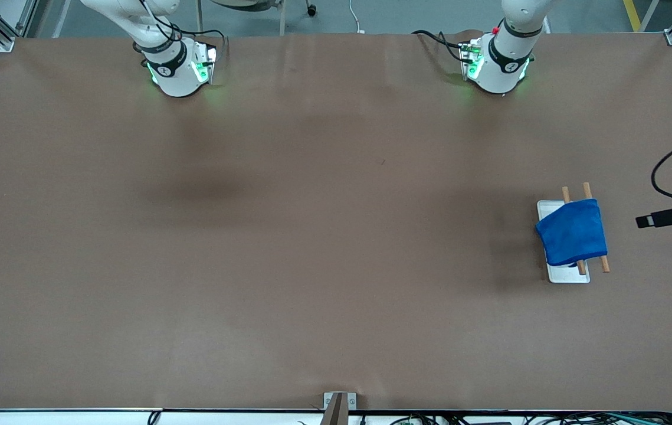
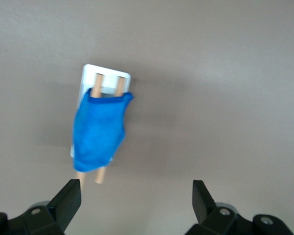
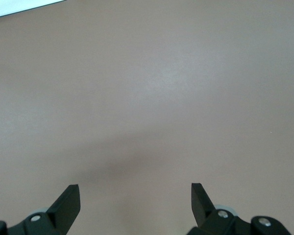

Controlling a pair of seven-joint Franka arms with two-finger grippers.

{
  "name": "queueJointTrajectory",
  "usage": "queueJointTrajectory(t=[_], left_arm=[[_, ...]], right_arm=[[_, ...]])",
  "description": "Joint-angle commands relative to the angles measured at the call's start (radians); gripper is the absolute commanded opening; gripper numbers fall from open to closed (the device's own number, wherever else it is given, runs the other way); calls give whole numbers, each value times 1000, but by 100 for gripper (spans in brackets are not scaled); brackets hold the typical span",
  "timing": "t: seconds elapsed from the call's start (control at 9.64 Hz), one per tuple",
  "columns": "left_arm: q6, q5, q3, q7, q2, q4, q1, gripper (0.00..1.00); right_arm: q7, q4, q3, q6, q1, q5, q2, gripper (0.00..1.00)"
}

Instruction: Right arm passes towel to left arm to hang

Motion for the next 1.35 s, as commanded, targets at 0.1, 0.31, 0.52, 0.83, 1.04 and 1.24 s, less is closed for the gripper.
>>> queueJointTrajectory(t=[0.1, 0.31, 0.52, 0.83, 1.04, 1.24], left_arm=[[-12, 28, -98, -125, -77, -36, 7, 100], [-10, 28, -112, -96, -105, -30, 1, 100], [-6, 24, 113, 9, -196, -45, -236, 100], [-12, 9, 447, 119, -342, -140, -531, 100], [-10, 9, 575, 119, -422, -221, -684, 100], [6, 8, 621, 119, -505, -315, -746, 100]], right_arm=[[-4, -7, 13, 1, -14, -5, -12, 100], [-4, -7, 13, -4, -12, -5, -13, 100], [-4, -5, 13, -6, -12, -5, -13, 100], [-8, -5, 15, -7, -10, -5, -13, 100], [-8, -7, 15, -16, 6, -5, -13, 100], [-8, -4, 15, -7, 13, -3, -13, 100]])
